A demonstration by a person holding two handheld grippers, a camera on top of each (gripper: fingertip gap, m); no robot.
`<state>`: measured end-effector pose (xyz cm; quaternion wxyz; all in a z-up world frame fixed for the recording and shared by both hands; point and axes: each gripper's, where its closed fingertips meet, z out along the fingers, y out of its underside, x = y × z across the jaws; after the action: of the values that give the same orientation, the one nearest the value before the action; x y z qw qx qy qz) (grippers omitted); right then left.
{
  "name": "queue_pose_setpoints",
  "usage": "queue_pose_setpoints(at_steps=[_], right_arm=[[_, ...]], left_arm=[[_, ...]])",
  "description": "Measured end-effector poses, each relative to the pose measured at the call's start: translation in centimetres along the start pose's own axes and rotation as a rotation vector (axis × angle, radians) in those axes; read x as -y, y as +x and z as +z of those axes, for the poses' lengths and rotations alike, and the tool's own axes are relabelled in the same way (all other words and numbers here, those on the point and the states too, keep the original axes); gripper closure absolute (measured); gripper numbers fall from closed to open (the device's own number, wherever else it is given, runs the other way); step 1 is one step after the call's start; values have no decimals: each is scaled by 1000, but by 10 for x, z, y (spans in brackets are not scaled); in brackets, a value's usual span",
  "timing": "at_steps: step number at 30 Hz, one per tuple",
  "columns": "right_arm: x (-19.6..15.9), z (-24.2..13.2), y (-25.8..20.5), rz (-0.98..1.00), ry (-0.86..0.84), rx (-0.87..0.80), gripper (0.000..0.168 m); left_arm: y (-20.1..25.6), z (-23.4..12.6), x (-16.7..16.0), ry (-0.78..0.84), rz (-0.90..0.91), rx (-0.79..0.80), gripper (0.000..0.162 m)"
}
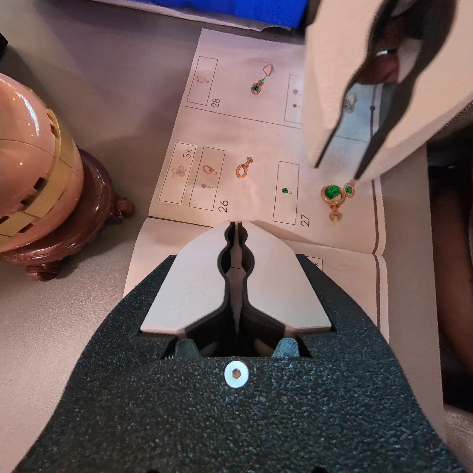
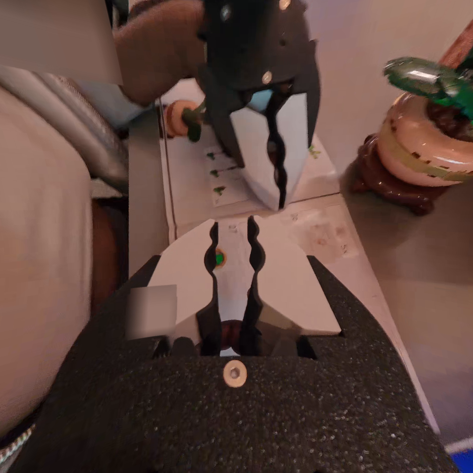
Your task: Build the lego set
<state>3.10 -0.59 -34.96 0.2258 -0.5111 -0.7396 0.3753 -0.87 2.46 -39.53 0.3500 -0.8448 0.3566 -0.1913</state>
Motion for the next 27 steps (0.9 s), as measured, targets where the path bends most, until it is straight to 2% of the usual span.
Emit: queue_pose_setpoints(at_steps=[5, 8, 12, 16, 19, 22, 25, 27], right_arm=[[-32, 7, -28, -85, -171, 34, 145], [-44, 13, -22, -114, -236, -44, 147], [-46, 15, -18, -113, -244, -90, 156], [-47, 14, -17, -99, -238, -107, 157], [-47, 13, -17, -88, -223, -109, 158], [-47, 12, -17, -74, -200, -100, 158], [-46, 11, -15, -60, -175, -102, 161], [-46, 11, -13, -52, -170, -102, 161]], left_arm=[[0, 0, 0, 0, 10, 8, 160], [0, 0, 0, -2, 53, 25, 159], [-1, 0, 0, -5, 125, 60, 158], [1, -3, 1, -30, 184, 81, 157], [17, -9, 15, 79, 166, 25, 157], [46, -15, 21, 151, 183, -63, 145], [59, -9, 15, 131, 231, -56, 128], [61, -5, 13, 121, 242, -52, 122]])
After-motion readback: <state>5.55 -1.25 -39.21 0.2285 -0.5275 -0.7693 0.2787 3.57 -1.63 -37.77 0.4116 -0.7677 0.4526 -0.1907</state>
